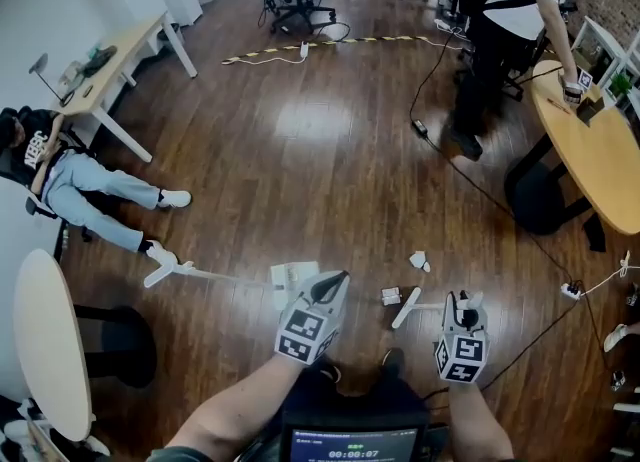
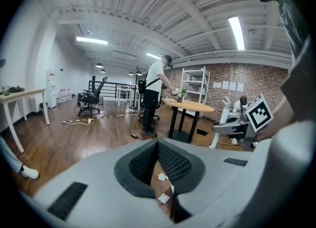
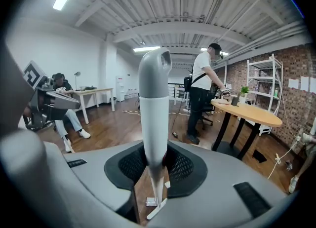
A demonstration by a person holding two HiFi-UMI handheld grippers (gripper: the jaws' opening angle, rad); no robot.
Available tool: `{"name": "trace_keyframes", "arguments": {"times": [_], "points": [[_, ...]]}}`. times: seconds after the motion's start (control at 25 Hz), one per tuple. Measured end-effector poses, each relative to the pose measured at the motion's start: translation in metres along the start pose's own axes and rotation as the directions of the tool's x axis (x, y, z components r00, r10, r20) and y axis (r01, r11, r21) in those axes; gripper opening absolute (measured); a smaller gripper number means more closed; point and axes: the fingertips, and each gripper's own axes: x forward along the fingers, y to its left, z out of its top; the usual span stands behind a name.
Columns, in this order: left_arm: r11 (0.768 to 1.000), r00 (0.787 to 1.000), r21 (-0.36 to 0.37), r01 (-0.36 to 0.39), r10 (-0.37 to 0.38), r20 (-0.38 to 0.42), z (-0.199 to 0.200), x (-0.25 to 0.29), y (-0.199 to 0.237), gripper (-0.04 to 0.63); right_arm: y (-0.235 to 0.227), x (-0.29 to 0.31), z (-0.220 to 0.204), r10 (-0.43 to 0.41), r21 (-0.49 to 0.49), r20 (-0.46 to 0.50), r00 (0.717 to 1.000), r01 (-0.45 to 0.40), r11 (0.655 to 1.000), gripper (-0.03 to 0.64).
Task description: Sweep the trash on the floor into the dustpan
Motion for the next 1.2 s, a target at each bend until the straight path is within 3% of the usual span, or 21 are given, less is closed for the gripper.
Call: {"name": "trace_keyframes", "arguments": {"times": [0.2, 0.36, 0.56, 0.76, 0.92, 1.2], "points": [[0.999, 0.999, -0.023, -0.034, 0.034, 0.016, -0.014, -0.036, 0.059, 0.017, 0.077, 0.026, 0.01, 0.041, -0.005, -0.004, 0.999, -0.041, 0.999, 0.109], [0.999, 0.999, -0.033, -0.039, 0.039, 0.005, -0.03, -0.056, 0.091, 0.017, 0.132, 0.045, 0.012, 0.135, -0.046, 0.002, 0.991, -0.135, 0.99, 0.11], [0.995, 0.997, -0.073, -0.071, 0.071, -0.002, -0.053, -0.133, 0.18, 0.017, 0.239, 0.062, 0.035, 0.12, -0.017, -0.002, 0.993, -0.12, 0.993, 0.11], [0.991, 0.994, -0.084, -0.103, 0.104, 0.013, -0.062, -0.148, 0.206, 0.017, 0.288, 0.077, 0.045, 0.201, -0.03, 0.019, 0.979, -0.2, 0.979, 0.11], [0.989, 0.992, -0.091, -0.117, 0.12, 0.029, -0.068, -0.189, 0.251, 0.017, 0.379, 0.079, 0.058, 0.292, -0.059, 0.025, 0.956, -0.29, 0.955, 0.11], [0.983, 0.984, -0.09, -0.162, 0.168, 0.064, -0.089, -0.239, 0.288, 0.017, 0.497, 0.075, 0.059, 0.485, -0.151, 0.034, 0.874, -0.475, 0.867, 0.11]]}}
